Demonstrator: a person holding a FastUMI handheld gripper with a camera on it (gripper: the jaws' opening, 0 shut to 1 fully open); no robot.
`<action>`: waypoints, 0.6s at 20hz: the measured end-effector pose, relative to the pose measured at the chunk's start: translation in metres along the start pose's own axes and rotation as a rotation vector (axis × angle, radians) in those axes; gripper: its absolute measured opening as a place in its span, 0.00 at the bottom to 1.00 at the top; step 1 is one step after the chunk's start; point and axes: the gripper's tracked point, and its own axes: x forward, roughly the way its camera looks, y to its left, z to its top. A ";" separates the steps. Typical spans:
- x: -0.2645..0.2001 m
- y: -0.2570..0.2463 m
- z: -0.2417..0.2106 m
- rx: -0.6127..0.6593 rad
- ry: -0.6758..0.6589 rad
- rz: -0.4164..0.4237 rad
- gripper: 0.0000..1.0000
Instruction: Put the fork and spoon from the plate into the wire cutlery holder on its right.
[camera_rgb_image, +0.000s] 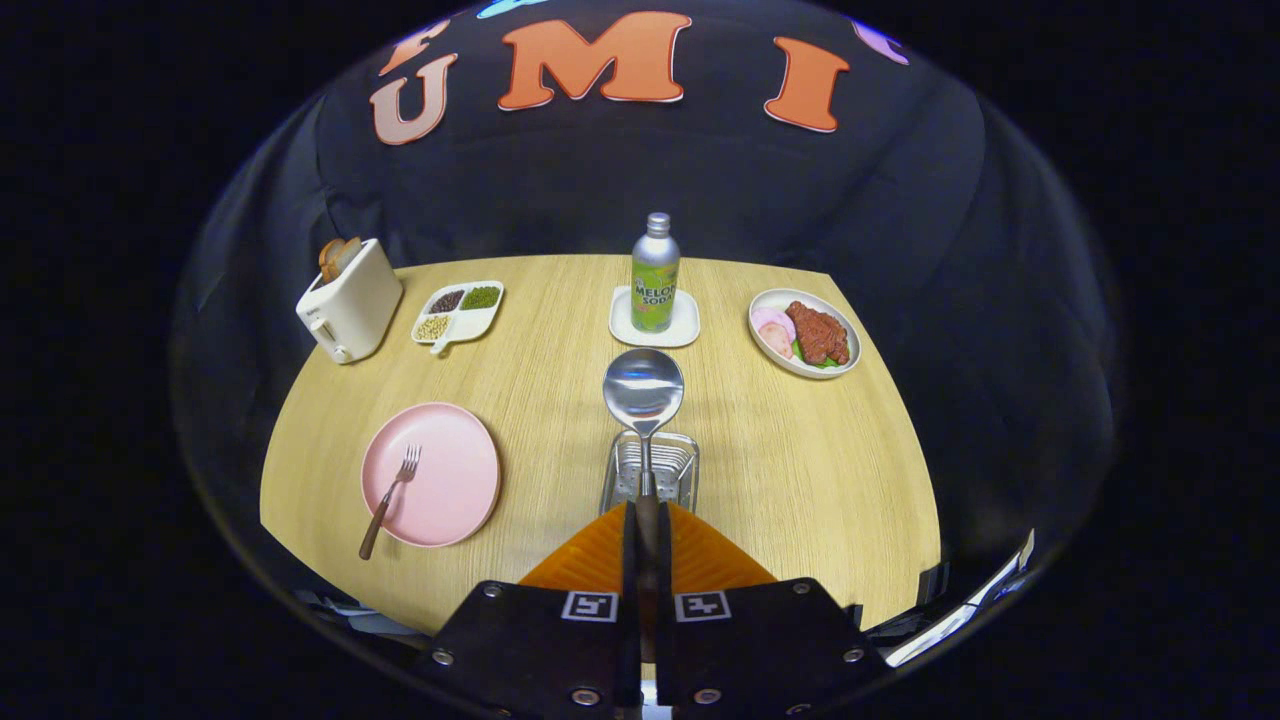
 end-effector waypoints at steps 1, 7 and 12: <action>0.004 -0.002 -0.006 0.000 0.029 -0.003 0.06; 0.017 -0.007 -0.033 -0.038 0.159 0.013 0.06; 0.026 -0.010 -0.042 -0.045 0.217 0.026 0.08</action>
